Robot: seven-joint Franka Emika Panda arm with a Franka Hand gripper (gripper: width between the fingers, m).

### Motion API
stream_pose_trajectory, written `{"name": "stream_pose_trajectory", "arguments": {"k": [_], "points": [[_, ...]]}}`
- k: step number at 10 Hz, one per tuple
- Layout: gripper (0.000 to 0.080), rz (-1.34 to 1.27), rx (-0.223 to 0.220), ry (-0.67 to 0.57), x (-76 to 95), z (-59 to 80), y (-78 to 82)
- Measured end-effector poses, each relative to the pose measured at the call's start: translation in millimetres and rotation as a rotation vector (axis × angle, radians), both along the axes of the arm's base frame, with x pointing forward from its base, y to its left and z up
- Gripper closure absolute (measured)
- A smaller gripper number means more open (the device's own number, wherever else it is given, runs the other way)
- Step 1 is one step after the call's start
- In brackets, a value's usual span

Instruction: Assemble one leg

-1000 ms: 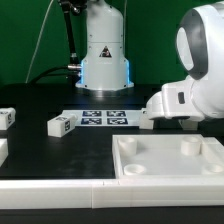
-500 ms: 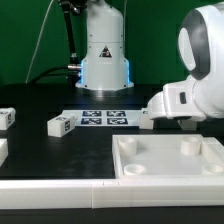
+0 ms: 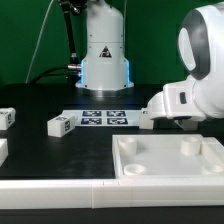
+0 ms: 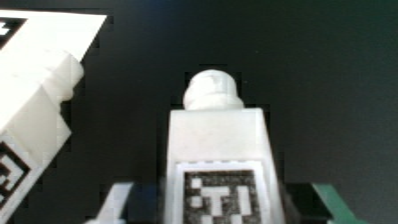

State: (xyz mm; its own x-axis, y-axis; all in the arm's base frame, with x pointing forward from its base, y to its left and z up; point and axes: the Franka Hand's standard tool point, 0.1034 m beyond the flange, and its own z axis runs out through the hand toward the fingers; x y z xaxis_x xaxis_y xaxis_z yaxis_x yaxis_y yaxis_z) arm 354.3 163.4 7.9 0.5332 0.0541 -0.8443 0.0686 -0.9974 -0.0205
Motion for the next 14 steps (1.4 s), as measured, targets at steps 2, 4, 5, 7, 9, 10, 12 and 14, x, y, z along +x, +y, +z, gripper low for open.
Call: {"name": "stream_pose_trajectory", "arguments": {"k": [2,4,5,7,9,10,12,14], "points": [[0.0511,0.001,0.001,-0.001,0.9,1.5,0.0],[0.0511,0.030,0.027,-0.023,13.9,35.5,-3.4],[0.0511,0.066,0.055,-0.030,22.5,56.8,-7.2],[0.0509,0.069,0.061,-0.071,33.4,74.4,-7.6],[0.0509,0.056,0.074,-0.182,44.8,66.5,-4.0],[0.0509,0.051,0.079,-0.285,47.0,68.2,-4.6],[0.0509,0.048,0.101,-0.452,55.8,68.2,-6.5],[0.0509,0.058,0.137,-0.566,77.6,80.6,-19.2]]}}
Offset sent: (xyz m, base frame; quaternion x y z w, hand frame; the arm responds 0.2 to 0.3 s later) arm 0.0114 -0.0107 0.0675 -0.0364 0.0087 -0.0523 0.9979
